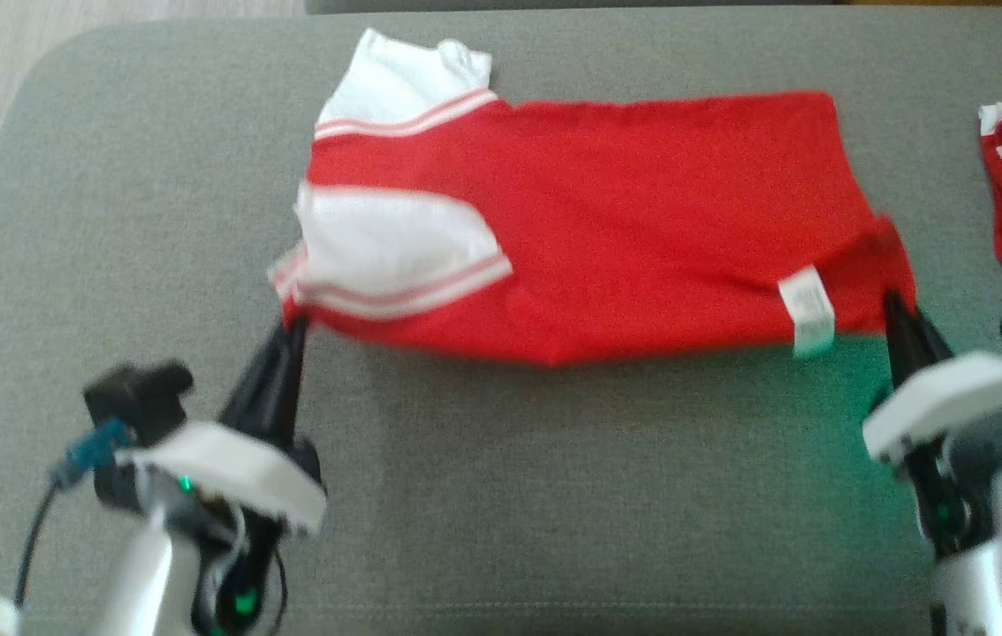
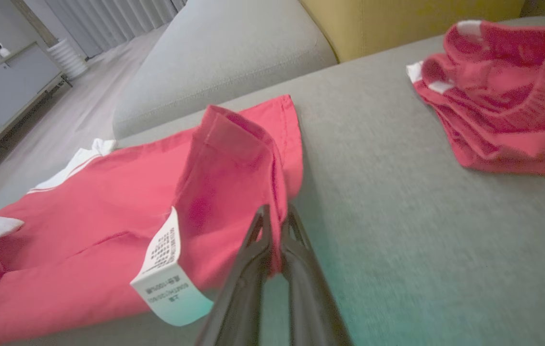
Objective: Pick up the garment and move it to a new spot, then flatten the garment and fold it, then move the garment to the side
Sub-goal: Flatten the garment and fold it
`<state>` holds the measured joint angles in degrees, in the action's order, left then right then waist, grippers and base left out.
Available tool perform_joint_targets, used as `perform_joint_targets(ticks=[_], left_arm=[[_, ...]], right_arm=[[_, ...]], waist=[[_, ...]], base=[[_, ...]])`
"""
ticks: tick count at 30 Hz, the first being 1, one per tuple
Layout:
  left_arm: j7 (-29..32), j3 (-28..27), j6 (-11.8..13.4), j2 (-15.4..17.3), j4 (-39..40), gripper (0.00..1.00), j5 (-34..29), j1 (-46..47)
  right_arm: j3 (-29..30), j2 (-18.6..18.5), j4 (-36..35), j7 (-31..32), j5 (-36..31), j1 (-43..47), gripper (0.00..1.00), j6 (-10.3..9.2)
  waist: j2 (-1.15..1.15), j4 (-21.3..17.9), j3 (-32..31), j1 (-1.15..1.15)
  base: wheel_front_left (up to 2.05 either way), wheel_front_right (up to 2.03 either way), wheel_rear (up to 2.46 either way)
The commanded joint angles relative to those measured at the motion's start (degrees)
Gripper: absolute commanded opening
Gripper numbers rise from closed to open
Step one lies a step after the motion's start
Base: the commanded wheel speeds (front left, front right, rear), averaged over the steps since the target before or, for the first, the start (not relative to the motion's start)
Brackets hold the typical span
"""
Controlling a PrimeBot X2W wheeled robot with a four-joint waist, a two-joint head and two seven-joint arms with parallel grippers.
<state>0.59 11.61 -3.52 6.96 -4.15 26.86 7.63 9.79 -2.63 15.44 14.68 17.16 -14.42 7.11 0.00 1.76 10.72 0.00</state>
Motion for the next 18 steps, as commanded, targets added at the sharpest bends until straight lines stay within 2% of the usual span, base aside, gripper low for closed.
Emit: perform_joint_targets(ticks=[1,8,13,14,15,16,17,18], left_arm=[[0.62,-1.59,0.32,1.46,3.67,0.0,0.13,-1.76],[2.38,-1.46,2.22,0.9,7.81,0.0,2.24,-11.63],[2.22,-1.38,2.69,0.41,7.19,0.0,2.97,-13.48],[2.0,-1.32,2.73,0.33,6.79,0.0,2.95,-13.48],[1.72,-1.32,2.72,0.23,6.21,0.0,3.02,-13.38],[1.38,-1.34,2.65,0.2,5.62,0.33,3.02,-13.23],[1.05,-1.39,2.65,0.19,5.2,1.0,2.99,-13.08],[0.75,-1.46,2.67,0.17,4.89,1.0,2.98,-12.92]], right_arm=[[-0.68,-0.25,-4.1,0.96,0.17,2.17,0.0,0.37],[-0.42,-0.25,-8.86,3.68,2.55,12.2,0.0,0.37],[-0.78,-0.25,-9.07,3.54,3.3,14.4,0.0,0.37],[-0.94,-0.25,-8.99,3.36,3.27,14.57,0.12,0.37],[-1.1,-0.25,-8.89,3.19,3.2,14.67,0.56,0.37],[-1.31,-0.25,-8.87,2.97,3.06,14.68,1.0,0.37],[-1.48,-0.25,-8.91,2.7,3.02,14.68,1.0,0.37],[-1.46,-0.25,-9.01,2.34,3.02,14.75,1.0,0.37]], waist=[[0.0,0.01,-0.43,0.0],[0.0,-0.29,-1.21,0.0],[0.0,-0.71,-1.14,0.0],[0.0,-0.82,-1.1,0.0],[0.0,-0.96,-1.05,0.0],[0.0,-1.17,-0.99,0.0],[0.0,-1.41,-0.9,0.0],[0.0,-1.65,-0.79,0.0]], base=[[0.0,0.0,0.0],[0.0,0.0,0.0],[0.0,0.0,0.0],[0.0,0.0,0.0],[0.0,0.0,0.0],[0.0,0.0,0.0],[0.0,0.0,0.0],[0.0,0.0,0.0]])
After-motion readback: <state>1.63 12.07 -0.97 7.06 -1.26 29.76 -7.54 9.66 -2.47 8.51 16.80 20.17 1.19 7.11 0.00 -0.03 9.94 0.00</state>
